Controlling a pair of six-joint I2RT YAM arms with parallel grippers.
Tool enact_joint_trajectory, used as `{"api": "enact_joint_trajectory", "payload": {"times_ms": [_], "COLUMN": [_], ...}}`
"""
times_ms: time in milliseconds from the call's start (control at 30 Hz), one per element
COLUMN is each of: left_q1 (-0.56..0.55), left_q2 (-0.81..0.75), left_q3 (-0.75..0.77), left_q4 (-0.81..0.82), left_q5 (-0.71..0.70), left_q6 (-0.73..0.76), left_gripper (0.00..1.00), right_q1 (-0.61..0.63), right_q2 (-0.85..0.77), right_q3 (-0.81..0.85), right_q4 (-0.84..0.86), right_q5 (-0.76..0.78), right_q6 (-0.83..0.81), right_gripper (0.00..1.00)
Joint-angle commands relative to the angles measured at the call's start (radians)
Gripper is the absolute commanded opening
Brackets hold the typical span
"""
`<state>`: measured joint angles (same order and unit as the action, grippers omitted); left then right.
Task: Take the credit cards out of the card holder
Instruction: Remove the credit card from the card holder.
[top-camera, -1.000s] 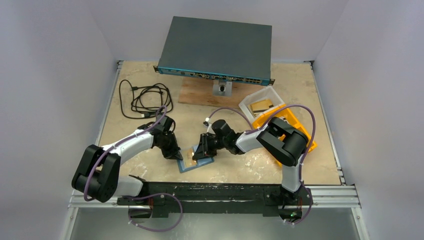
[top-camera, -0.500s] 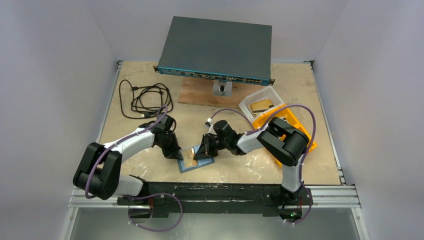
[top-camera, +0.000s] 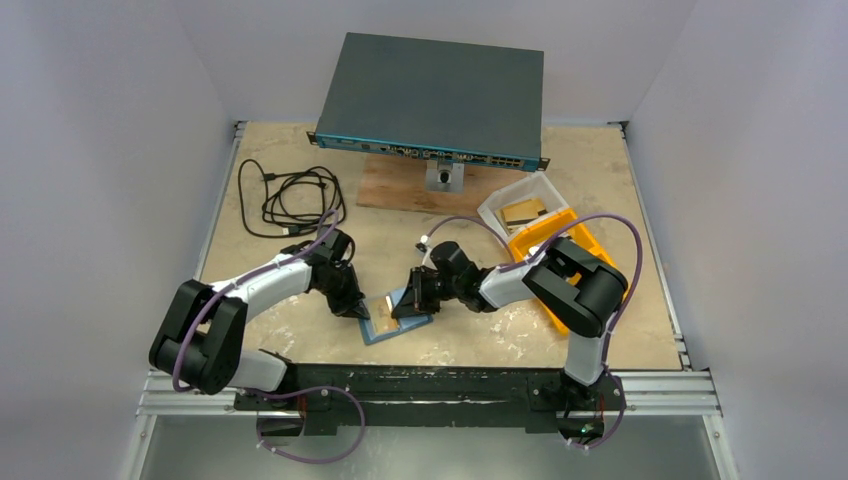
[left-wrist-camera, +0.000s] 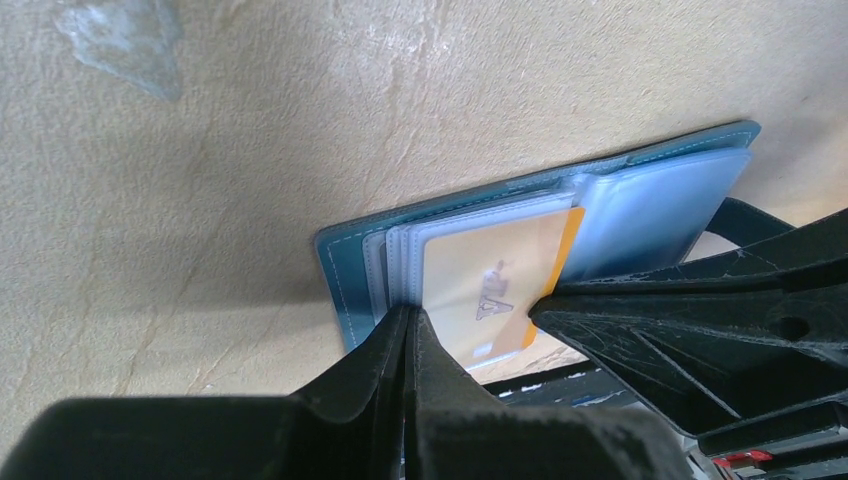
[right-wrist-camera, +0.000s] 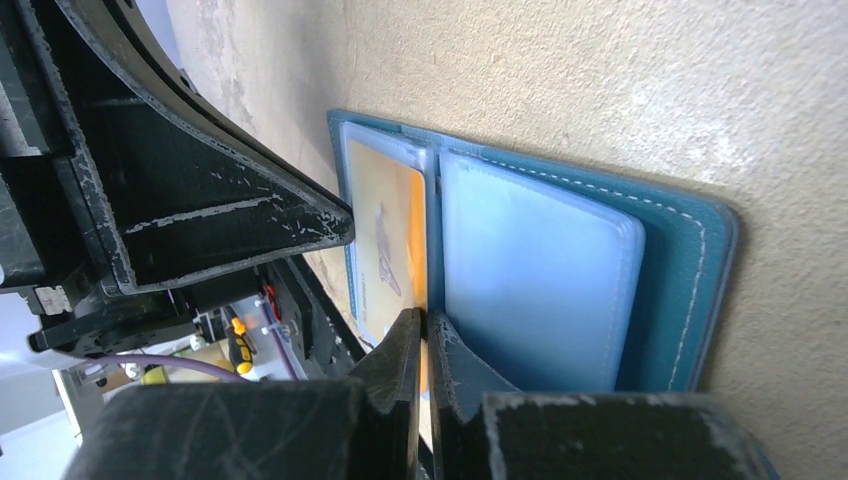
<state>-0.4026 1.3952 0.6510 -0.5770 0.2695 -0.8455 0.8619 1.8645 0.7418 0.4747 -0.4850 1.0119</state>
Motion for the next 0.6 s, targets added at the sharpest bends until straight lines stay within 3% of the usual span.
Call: {"api": "enact_joint_trajectory", "payload": {"times_ms": [0, 100, 300, 567], "left_q1": [-0.001, -0.001, -0.001, -0.002], "left_q2": [0.041, 0.046, 0.058, 0.065], "left_q3": [-0.023, -0.025, -0.033, -0.03], "left_q4": [-0.029, -0.025, 0.001, 0.004], "left_q5": [-0.141, -0.139, -0.113, -0.108], "left_q6": [0.036, 0.037, 0.044, 0.045], "left_gripper": [0.0, 0.0, 0.0, 0.0], "right_q1": [-0.017, -0.017, -0.017, -0.016], "right_q2": [-0.041, -0.044, -0.022, 0.027], "right_q3": [-0.022, -0.022, -0.009, 0.005], "right_q4": [-0.064, -0.059, -0.024, 0.042], "right_q5": [0.052, 0.047, 0.012, -0.043], "right_q6": [-0.041, -0.045, -0.041, -0.009], "right_gripper": [0.0, 0.02, 0.16, 0.21]}}
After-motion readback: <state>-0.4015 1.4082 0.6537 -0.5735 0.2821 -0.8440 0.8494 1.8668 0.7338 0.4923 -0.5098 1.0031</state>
